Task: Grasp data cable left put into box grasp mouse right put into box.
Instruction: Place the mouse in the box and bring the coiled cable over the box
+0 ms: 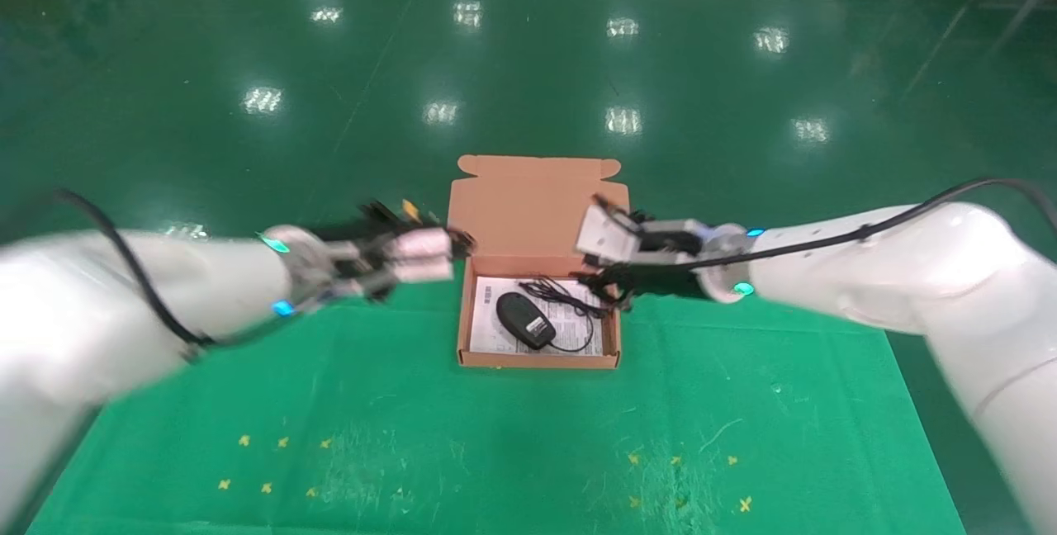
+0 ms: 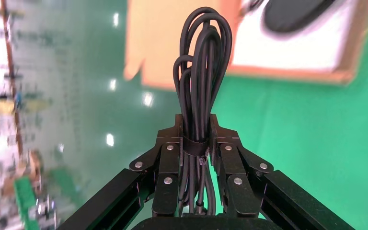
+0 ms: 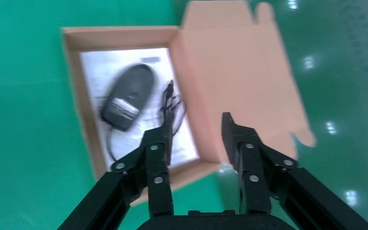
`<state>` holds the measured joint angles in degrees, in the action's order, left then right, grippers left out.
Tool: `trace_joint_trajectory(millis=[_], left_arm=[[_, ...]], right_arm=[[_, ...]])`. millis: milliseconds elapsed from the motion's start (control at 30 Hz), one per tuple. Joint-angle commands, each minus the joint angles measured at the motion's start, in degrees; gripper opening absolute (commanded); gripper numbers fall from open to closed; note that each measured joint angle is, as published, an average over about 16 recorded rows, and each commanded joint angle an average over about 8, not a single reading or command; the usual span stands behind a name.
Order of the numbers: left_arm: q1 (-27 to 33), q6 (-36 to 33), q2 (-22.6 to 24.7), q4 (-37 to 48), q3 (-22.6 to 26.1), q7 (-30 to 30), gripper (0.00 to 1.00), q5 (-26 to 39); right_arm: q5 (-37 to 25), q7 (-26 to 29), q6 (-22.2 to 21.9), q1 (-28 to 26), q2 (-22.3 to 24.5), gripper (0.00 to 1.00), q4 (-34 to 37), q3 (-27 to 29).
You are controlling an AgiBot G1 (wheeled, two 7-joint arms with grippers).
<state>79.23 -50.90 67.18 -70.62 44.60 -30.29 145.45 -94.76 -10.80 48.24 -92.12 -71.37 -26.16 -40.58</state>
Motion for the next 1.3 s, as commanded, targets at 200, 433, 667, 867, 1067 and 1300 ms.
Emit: trace_joint_trajectory(millis=[200, 433, 667, 867, 1067, 1300], left_arm=[[-4.12, 9.22, 5.48, 5.35, 2.52, 3.39, 0.00, 0.07], [-4.63, 17.18, 10.15, 12.93, 6.17, 7.39, 0.00, -2.93], [-3.23, 23.92, 11.15, 16.96, 12.96, 7.81, 0.07, -7.71], [-2.03, 26.91, 11.43, 18.70, 16.99, 6.95, 0.82, -10.28], [-1.76, 27.40, 11.44, 18.97, 17.54, 6.86, 1.00, -10.75], [-1.91, 26.87, 10.56, 17.99, 16.90, 6.92, 1.00, -10.32]], right_arm=[[-0.94, 4.80, 0.92, 0.62, 6.96, 1.00, -8.70, 0.25], [-3.71, 14.03, 1.88, 2.97, 14.66, 1.00, -22.32, -0.07], [-7.63, 24.17, 1.67, 5.52, 19.68, 1.00, -34.32, -0.47], [-9.95, 28.05, 1.74, 6.49, 21.57, 1.00, -39.64, -0.78], [-10.32, 28.29, 1.80, 6.68, 21.80, 1.00, -40.24, -0.87], [-9.94, 27.89, 1.72, 6.45, 21.42, 1.00, -39.30, -0.79]])
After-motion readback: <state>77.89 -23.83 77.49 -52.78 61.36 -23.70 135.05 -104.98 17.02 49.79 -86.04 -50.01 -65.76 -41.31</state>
